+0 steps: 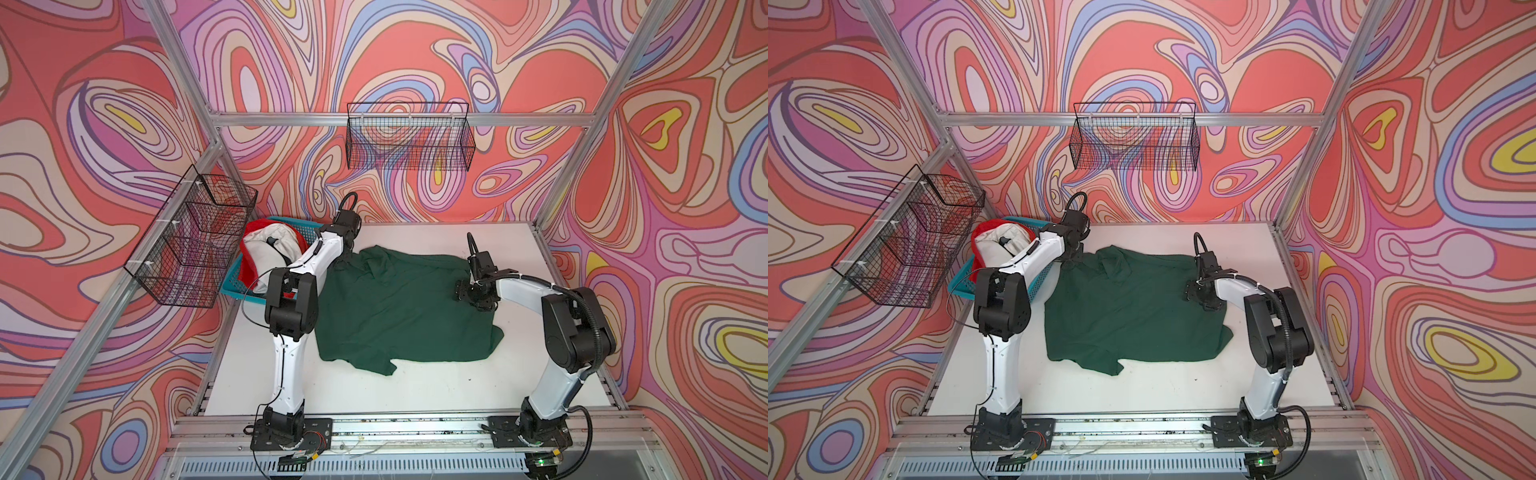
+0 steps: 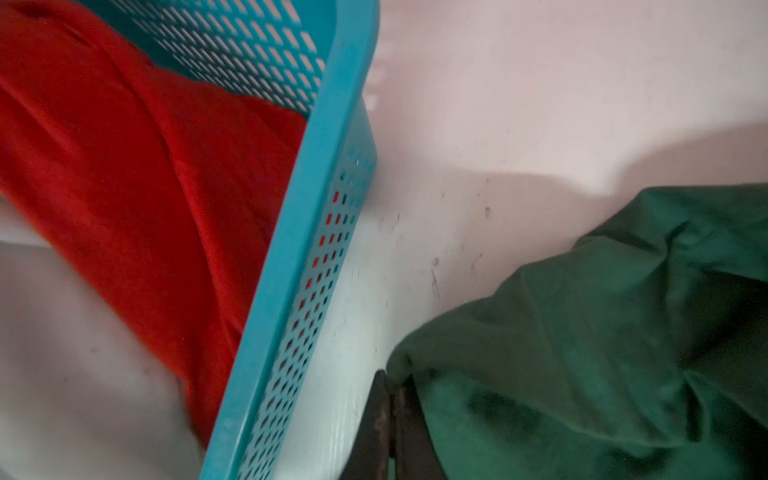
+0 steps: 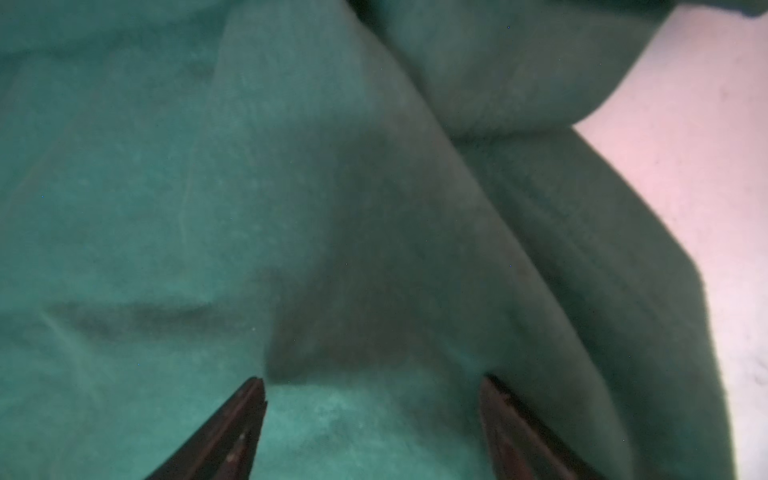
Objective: Fold and stack the t-shirts
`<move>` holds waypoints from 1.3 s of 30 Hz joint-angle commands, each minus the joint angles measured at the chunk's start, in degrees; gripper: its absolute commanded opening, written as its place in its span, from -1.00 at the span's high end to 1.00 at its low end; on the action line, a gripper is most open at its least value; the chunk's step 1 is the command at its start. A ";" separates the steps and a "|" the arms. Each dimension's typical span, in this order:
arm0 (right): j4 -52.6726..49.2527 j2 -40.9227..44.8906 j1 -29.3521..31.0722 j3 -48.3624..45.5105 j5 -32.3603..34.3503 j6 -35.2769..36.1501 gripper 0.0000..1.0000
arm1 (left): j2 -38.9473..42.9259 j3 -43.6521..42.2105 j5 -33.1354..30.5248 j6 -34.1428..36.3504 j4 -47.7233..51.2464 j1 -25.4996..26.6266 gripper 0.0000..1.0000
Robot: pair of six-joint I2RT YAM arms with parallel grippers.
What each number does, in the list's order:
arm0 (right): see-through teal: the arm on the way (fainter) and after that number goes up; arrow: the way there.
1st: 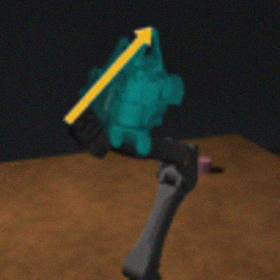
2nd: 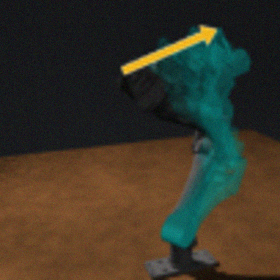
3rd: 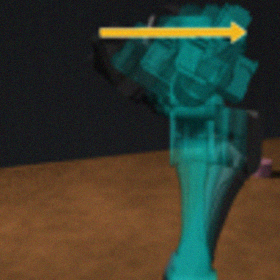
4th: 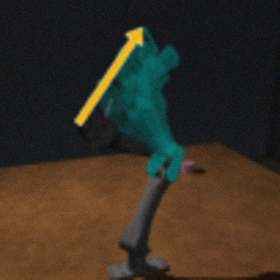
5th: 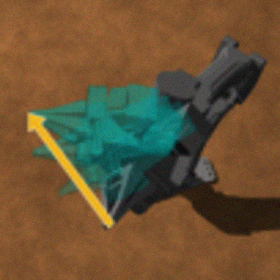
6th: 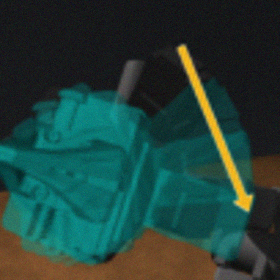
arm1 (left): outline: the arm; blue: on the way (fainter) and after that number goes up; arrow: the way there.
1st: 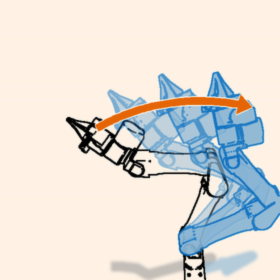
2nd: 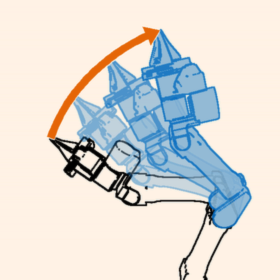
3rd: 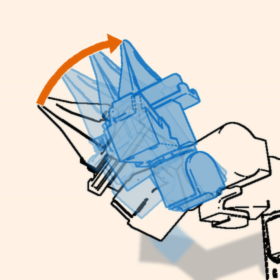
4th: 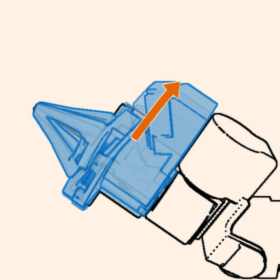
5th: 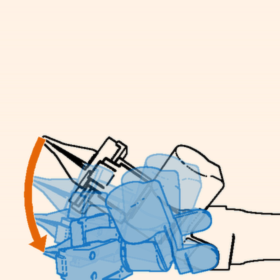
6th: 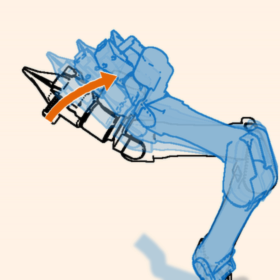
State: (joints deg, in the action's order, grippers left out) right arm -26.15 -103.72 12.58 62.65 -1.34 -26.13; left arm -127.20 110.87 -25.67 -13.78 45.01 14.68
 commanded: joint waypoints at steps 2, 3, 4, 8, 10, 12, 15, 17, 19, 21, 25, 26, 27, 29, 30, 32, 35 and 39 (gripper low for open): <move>-3.98 -0.59 -0.01 -3.10 0.74 -0.46 -0.71 | -2.95 4.34 -2.29 1.66 4.86 0.16 0.60; -4.15 -0.29 0.03 -3.30 0.73 -0.45 -0.71 | -3.14 4.89 -1.94 1.52 5.17 0.13 0.30; -4.23 0.04 -0.01 -3.48 0.86 -0.50 -0.71 | -3.15 5.08 -1.49 1.39 5.32 0.13 0.07; -4.37 1.63 0.00 -4.12 0.76 -0.97 -0.71 | -0.99 3.49 1.29 0.17 4.73 0.23 -0.28; -4.35 2.47 -0.01 -4.03 0.04 -1.39 -0.71 | 1.24 1.48 3.43 -0.19 3.36 0.56 -0.31; -4.33 4.82 -0.01 -3.27 -1.25 -1.72 -0.73 | 4.14 -0.83 5.10 -0.28 2.26 1.69 -0.32; -3.80 7.30 -0.01 -1.15 -5.79 -1.59 -0.77 | 9.45 -6.18 9.40 -1.21 -0.88 3.72 -0.38; -4.84 8.18 -0.01 1.23 -6.16 -1.77 -0.81 | 13.49 -11.16 13.38 -2.80 -4.31 5.14 -0.40; -5.73 8.66 0.04 3.67 -6.05 -1.68 -0.84 | 17.38 -16.67 15.74 -4.30 -8.52 7.25 -0.40; -6.71 8.76 -0.17 6.03 -6.45 -1.57 -0.85 | 20.12 -21.90 19.85 -6.02 -13.35 9.07 -0.47; -6.99 9.86 -0.23 7.84 -7.19 -2.11 -0.85 | 19.99 -26.29 29.44 -10.71 -19.02 9.76 -0.47; -7.03 10.43 -0.14 7.77 -6.38 -2.45 -0.85 | 18.88 -25.79 29.83 -11.23 -18.59 9.98 -0.47; -7.02 11.21 -0.24 7.44 -5.60 -2.67 -0.85 | 17.69 -24.86 29.66 -11.34 -17.72 10.02 -0.47; -7.64 12.67 -0.28 6.71 -3.56 -2.64 -0.83 | 15.99 -23.98 29.17 -11.22 -17.41 10.02 -0.47; -8.03 13.59 -0.26 6.04 -2.01 -2.69 -0.83 | 15.24 -23.69 29.08 -10.96 -17.57 10.02 -0.47; -8.30 15.53 -0.26 4.17 0.42 -2.20 -0.83 | 13.78 -22.78 29.08 -10.66 -17.63 10.07 -0.47; -8.09 17.44 -0.27 1.23 1.71 -1.82 -0.83 | 11.67 -21.69 30.73 -10.88 -18.84 10.07 -0.45; -8.56 18.19 -0.35 -0.38 1.42 -1.50 -0.82 | 9.10 -21.38 34.27 -12.61 -21.09 10.10 -0.40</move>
State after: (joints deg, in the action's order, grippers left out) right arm -33.43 -86.35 12.43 63.68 -1.65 -28.08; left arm -116.73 87.85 5.48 -24.51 26.72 24.80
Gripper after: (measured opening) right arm 0.910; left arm 0.707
